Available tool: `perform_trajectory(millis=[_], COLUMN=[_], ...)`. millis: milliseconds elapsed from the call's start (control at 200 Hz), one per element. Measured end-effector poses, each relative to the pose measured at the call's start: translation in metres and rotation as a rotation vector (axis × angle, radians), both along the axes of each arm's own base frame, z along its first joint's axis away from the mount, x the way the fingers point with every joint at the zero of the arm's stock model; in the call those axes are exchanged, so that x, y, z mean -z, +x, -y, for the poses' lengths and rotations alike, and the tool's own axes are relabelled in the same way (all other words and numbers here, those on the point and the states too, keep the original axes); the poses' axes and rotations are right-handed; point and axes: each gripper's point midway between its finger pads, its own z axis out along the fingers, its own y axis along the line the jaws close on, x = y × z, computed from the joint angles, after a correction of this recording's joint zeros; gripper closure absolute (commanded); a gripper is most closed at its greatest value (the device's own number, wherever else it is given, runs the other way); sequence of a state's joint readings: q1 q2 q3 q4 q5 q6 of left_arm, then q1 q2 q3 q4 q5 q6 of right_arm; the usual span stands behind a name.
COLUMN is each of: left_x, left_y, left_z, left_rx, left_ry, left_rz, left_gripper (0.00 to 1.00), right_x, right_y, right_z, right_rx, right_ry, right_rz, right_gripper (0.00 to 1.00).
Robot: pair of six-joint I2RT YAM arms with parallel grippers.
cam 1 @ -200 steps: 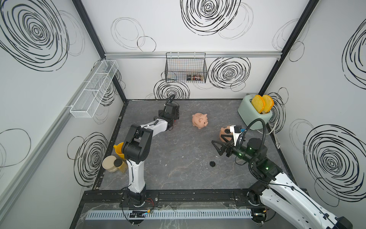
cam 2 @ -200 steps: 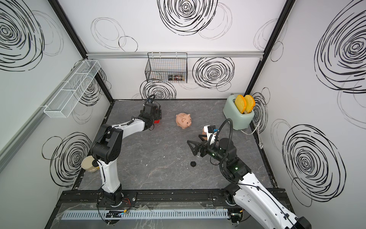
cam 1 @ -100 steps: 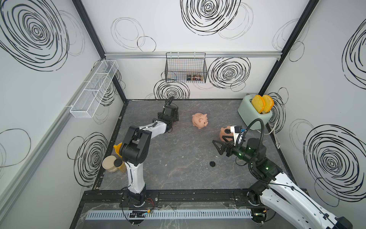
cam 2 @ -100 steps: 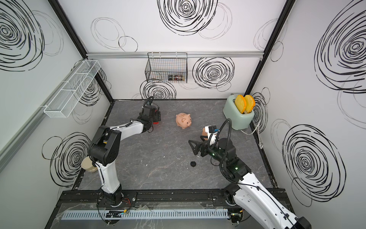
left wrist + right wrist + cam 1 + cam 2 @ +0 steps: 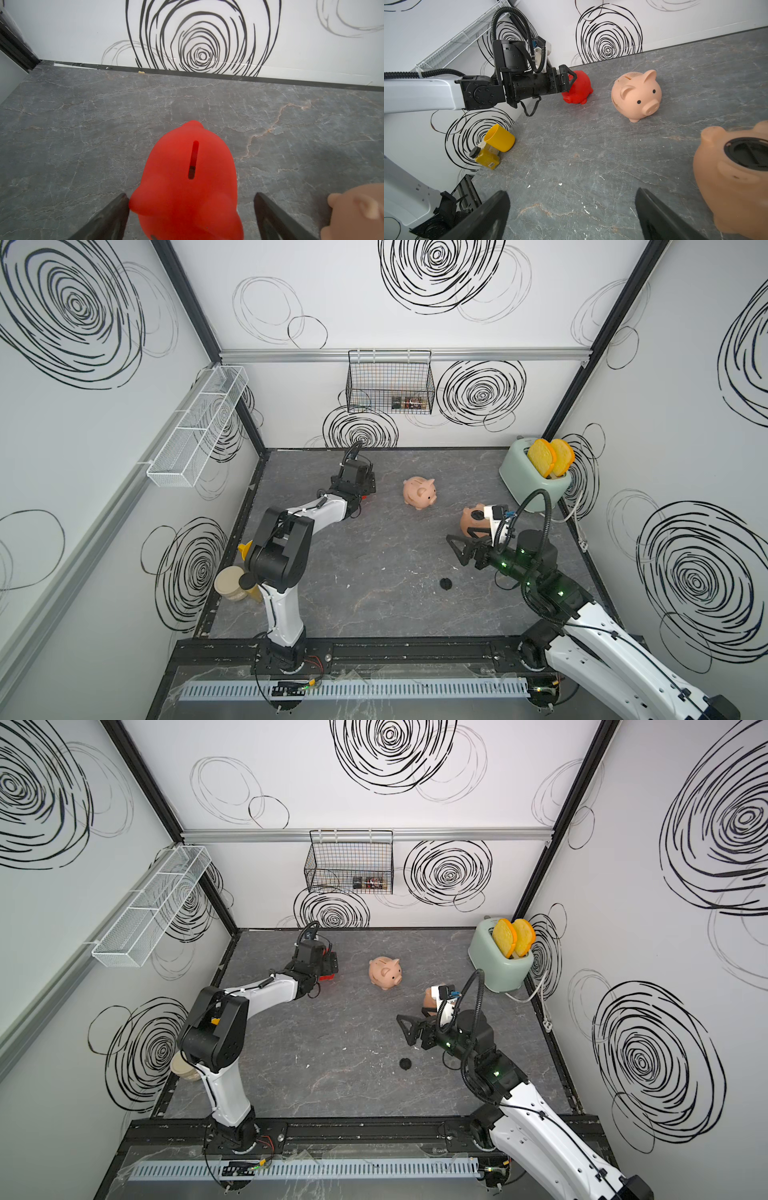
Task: Open piggy banks
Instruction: Place the piggy bank at the center of the board, then pick up the lid from the center of the board.
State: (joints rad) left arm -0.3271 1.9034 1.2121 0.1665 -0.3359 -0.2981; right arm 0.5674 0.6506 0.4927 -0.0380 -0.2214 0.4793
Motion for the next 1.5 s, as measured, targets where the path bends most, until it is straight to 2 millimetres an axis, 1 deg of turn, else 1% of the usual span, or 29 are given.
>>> perform_trajectory(millis=[225,290,365,460,525,615,685,745,775,836,901,996,1101,1226,1321,1361,1406,1471,1501], left_x=[0.006,0.006,0.001,-0.015,-0.032,-0.062,-0.081,-0.090,-0.091,-0.089,-0.083,-0.072,-0.059,-0.046,-0.038,-0.035,-0.032,-0.029,-0.026], left_y=[-0.004,-0.004,-0.007,-0.014,-0.022,-0.037,-0.053,-0.070,-0.079,-0.097,-0.116,-0.144,-0.172,-0.200,-0.215,-0.221,-0.227,-0.237,-0.242], left_z=[0.002,0.002,0.001,-0.003,-0.007,-0.015,-0.021,-0.025,-0.027,-0.027,-0.020,0.004,0.032,0.058,0.065,0.067,0.068,0.070,0.072], left_rx=[0.012,0.010,0.007,-0.001,-0.013,-0.038,-0.056,-0.066,-0.068,-0.063,-0.034,0.056,0.169,0.284,0.326,0.340,0.350,0.370,0.383], left_ry=[-0.016,-0.019,-0.023,-0.035,-0.049,-0.082,-0.122,-0.158,-0.172,-0.200,-0.229,-0.283,-0.340,-0.413,-0.464,-0.482,-0.497,-0.521,-0.530], left_rz=[-0.017,-0.016,-0.009,0.014,0.045,0.101,0.145,0.169,0.173,0.175,0.165,0.141,0.104,0.068,0.047,0.039,0.031,0.025,0.019], left_gripper=[0.04,0.04,0.04,0.04,0.04,0.04,0.04,0.04,0.04,0.04,0.04,0.04,0.04,0.04,0.04,0.04,0.04,0.04,0.04], right_x=[0.002,0.002,0.006,0.019,0.026,0.035,0.041,0.043,0.044,0.044,0.045,0.050,0.062,0.074,0.077,0.078,0.082,0.091,0.097], right_y=[0.000,0.001,0.005,0.013,0.021,0.033,0.040,0.045,0.047,0.053,0.061,0.076,0.096,0.120,0.135,0.136,0.131,0.114,0.102], right_z=[0.000,0.002,0.006,0.012,0.014,0.013,0.011,0.008,0.007,0.003,-0.002,-0.007,-0.007,-0.005,-0.007,-0.008,-0.011,-0.020,-0.026], right_rx=[0.003,0.015,0.049,0.100,0.132,0.158,0.164,0.156,0.150,0.139,0.120,0.103,0.106,0.113,0.114,0.116,0.116,0.097,0.080], right_ry=[0.002,0.001,-0.011,-0.059,-0.101,-0.154,-0.190,-0.217,-0.227,-0.248,-0.268,-0.289,-0.301,-0.303,-0.315,-0.329,-0.353,-0.407,-0.437], right_rz=[-0.012,-0.014,-0.024,-0.073,-0.111,-0.160,-0.182,-0.190,-0.191,-0.191,-0.196,-0.217,-0.260,-0.315,-0.348,-0.358,-0.369,-0.392,-0.403], right_gripper=[0.02,0.02,0.02,0.02,0.02,0.02,0.02,0.02,0.02,0.02,0.02,0.02,0.00,0.11,0.22,0.26,0.30,0.37,0.41])
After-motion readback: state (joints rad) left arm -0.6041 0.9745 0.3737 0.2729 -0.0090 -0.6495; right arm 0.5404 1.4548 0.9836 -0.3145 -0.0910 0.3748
